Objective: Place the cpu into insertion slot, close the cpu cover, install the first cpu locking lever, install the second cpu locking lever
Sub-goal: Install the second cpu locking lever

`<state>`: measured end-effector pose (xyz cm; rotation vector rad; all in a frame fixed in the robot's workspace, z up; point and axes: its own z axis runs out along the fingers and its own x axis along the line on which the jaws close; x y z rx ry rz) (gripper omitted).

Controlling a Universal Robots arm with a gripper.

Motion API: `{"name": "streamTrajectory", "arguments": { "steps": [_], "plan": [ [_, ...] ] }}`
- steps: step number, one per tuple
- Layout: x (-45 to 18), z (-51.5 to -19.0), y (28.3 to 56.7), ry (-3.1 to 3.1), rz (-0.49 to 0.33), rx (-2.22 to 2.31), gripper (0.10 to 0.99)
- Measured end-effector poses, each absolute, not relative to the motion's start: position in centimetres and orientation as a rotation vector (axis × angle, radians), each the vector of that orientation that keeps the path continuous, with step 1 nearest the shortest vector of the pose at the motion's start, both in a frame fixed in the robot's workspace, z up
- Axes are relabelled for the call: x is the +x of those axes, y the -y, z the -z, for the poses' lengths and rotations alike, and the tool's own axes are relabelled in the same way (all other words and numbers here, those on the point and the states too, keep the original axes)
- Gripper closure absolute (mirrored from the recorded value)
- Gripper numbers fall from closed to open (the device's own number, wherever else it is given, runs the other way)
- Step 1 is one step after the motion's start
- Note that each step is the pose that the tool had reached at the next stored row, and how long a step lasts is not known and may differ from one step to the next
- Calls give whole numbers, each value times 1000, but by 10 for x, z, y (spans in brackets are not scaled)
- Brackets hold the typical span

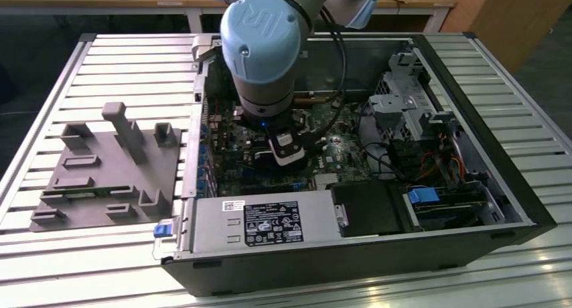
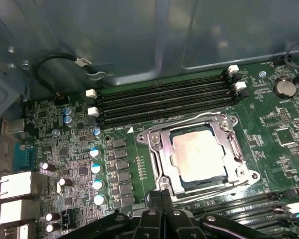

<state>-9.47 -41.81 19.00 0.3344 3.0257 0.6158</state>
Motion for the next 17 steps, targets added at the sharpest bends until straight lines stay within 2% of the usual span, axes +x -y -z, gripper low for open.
{"name": "streamTrajectory", "arguments": {
  "steps": [17],
  "plan": [
    [-98, -183, 417, -3024, -625, 335, 984]
  ]
}}
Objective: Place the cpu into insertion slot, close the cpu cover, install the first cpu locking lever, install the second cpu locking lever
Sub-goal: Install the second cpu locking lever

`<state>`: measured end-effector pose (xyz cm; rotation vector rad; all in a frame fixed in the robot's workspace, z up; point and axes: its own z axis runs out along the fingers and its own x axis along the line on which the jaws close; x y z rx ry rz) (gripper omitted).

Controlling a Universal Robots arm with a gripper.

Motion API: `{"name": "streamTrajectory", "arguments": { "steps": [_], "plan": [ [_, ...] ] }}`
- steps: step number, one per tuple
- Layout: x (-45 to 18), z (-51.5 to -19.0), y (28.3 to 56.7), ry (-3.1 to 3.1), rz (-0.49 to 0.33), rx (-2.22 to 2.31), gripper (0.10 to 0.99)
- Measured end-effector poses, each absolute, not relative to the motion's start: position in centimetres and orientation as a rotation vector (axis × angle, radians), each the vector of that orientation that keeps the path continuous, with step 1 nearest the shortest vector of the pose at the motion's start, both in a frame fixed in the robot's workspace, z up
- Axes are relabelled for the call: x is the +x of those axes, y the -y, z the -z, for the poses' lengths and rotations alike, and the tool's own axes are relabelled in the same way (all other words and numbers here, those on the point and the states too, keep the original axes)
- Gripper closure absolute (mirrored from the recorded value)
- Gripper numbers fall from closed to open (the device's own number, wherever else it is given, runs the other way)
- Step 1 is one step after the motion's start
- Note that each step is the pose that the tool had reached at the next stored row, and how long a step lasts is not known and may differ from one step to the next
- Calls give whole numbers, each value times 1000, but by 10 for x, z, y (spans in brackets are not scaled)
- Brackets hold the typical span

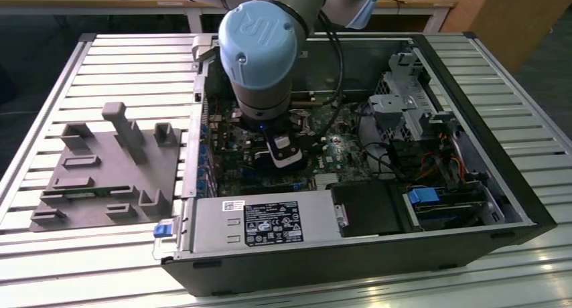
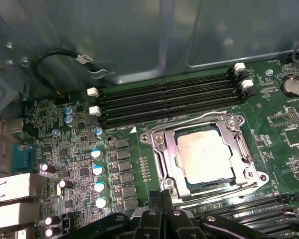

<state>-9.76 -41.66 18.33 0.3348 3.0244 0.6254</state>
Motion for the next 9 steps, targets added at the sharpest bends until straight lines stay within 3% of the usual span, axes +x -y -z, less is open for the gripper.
{"name": "streamTrajectory", "arguments": {
  "steps": [9],
  "plan": [
    [-99, -183, 415, -3021, -625, 333, 984]
  ]
}}
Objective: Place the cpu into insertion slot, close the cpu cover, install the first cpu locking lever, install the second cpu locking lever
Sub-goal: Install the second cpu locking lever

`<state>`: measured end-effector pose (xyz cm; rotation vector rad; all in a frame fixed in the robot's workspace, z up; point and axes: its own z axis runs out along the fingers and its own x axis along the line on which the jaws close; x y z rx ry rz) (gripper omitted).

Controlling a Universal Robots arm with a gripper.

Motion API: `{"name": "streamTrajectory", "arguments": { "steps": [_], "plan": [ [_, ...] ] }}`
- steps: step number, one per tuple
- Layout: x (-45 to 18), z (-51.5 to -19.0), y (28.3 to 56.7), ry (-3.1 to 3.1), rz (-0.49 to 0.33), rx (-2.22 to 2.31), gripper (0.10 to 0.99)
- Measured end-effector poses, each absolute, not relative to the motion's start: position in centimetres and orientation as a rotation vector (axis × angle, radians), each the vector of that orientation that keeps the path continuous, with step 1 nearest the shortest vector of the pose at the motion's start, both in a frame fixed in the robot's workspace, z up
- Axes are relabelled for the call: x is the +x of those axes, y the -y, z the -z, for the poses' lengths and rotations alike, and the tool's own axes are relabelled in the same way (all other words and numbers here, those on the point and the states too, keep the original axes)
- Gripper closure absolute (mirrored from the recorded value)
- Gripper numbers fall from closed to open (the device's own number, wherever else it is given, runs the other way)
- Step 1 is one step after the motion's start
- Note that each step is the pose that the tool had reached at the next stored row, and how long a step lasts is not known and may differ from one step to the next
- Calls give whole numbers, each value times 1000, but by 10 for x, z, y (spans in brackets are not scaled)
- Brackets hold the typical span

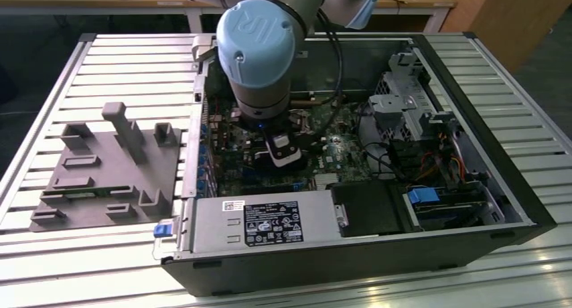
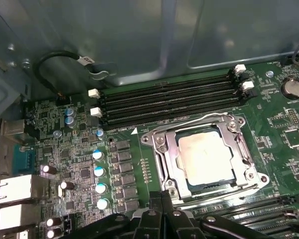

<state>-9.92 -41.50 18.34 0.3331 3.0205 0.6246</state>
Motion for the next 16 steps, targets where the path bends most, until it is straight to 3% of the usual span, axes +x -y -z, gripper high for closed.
{"name": "streamTrajectory", "arguments": {
  "steps": [16],
  "plan": [
    [-101, -183, 413, -3025, -567, 330, 984]
  ]
}}
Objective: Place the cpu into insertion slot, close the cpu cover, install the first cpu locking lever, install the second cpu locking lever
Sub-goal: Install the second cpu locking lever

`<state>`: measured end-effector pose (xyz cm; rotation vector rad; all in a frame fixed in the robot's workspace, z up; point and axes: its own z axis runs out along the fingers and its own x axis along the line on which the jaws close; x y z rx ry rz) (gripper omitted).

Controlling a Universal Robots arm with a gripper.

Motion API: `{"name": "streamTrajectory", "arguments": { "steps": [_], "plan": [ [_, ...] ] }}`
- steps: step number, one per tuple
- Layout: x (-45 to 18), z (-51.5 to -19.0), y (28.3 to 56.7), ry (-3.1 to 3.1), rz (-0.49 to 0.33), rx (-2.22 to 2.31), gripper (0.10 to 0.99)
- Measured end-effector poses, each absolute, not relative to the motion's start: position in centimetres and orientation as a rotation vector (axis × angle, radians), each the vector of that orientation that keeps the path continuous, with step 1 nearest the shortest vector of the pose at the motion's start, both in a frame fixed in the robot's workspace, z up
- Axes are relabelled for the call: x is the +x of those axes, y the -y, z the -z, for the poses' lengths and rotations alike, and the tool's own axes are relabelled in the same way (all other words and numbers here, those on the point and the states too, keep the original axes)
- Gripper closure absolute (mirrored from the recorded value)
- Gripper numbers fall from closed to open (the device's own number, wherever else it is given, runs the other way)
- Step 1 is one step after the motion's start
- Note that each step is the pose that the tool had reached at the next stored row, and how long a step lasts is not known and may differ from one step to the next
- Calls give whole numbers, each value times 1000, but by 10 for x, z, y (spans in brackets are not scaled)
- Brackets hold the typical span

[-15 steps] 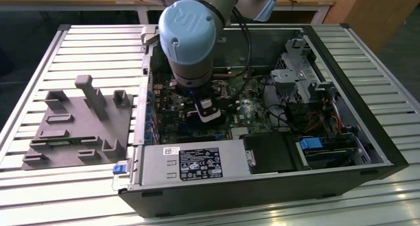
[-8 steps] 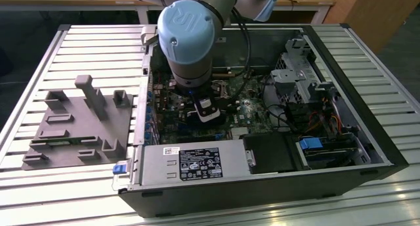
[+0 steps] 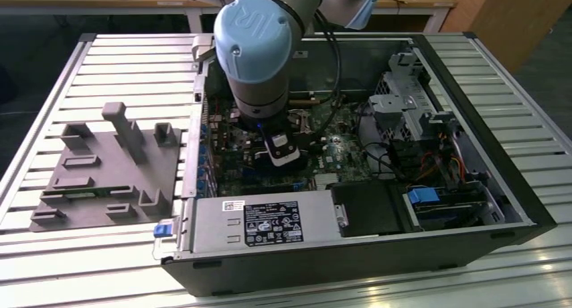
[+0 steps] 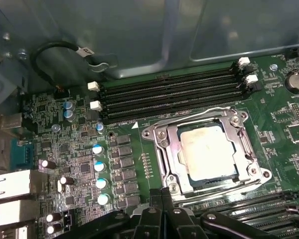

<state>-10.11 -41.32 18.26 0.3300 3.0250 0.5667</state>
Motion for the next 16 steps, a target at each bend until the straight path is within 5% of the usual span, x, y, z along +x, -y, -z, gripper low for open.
{"name": "streamTrajectory", "arguments": {
  "steps": [16],
  "plan": [
    [-101, -208, 413, -3026, -558, 330, 984]
  ]
}}
